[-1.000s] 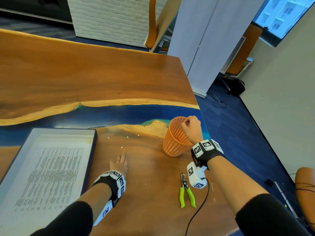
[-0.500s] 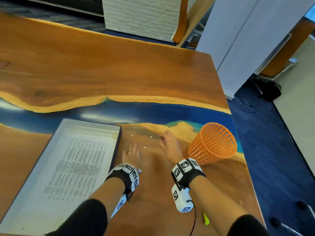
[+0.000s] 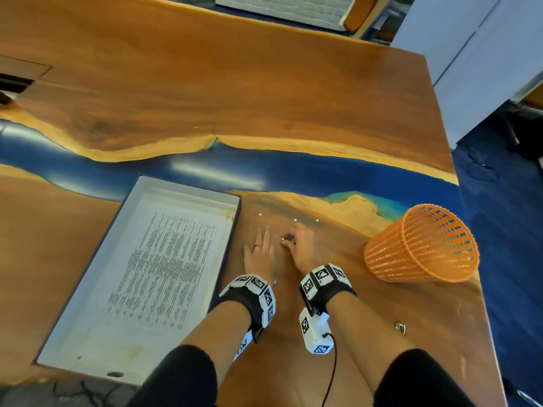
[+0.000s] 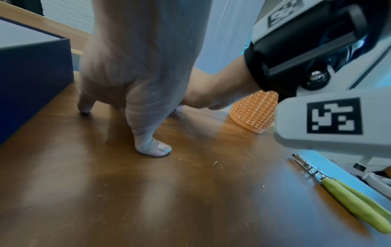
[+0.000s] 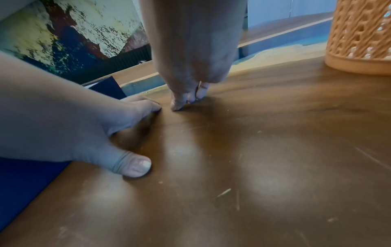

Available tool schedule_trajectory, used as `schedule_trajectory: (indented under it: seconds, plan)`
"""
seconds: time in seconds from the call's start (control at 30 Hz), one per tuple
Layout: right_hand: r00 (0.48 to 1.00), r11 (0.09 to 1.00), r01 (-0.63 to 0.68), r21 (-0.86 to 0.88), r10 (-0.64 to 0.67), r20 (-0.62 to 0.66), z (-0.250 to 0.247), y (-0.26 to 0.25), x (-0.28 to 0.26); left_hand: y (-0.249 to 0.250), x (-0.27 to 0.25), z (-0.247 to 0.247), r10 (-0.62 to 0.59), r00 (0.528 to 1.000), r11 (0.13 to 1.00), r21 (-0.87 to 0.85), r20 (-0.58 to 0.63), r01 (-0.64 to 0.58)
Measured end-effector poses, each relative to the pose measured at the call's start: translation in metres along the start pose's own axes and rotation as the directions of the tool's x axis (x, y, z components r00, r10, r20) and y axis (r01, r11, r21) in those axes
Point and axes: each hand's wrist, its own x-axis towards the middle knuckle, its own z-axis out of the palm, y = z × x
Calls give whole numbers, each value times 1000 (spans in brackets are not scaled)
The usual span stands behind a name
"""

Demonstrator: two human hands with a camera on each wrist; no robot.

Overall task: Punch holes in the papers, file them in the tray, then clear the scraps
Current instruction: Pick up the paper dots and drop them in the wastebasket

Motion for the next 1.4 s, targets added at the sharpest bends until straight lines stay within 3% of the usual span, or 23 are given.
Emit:
schedule_trajectory:
  seconds: [0.83, 1.17, 1.4]
  plan:
    - [993, 988, -4, -153, 22, 113, 16, 6, 12, -2, -2, 1, 8, 1000, 1000, 22, -6, -8]
    - [1000, 1000, 8, -13, -7, 29, -20, -4, -4, 0, -2, 0, -3, 1000, 997, 73, 17, 2]
    - [985, 993, 82, 86, -68, -156, -88, -1, -10, 7, -10, -2, 73, 997, 988, 138, 21, -75]
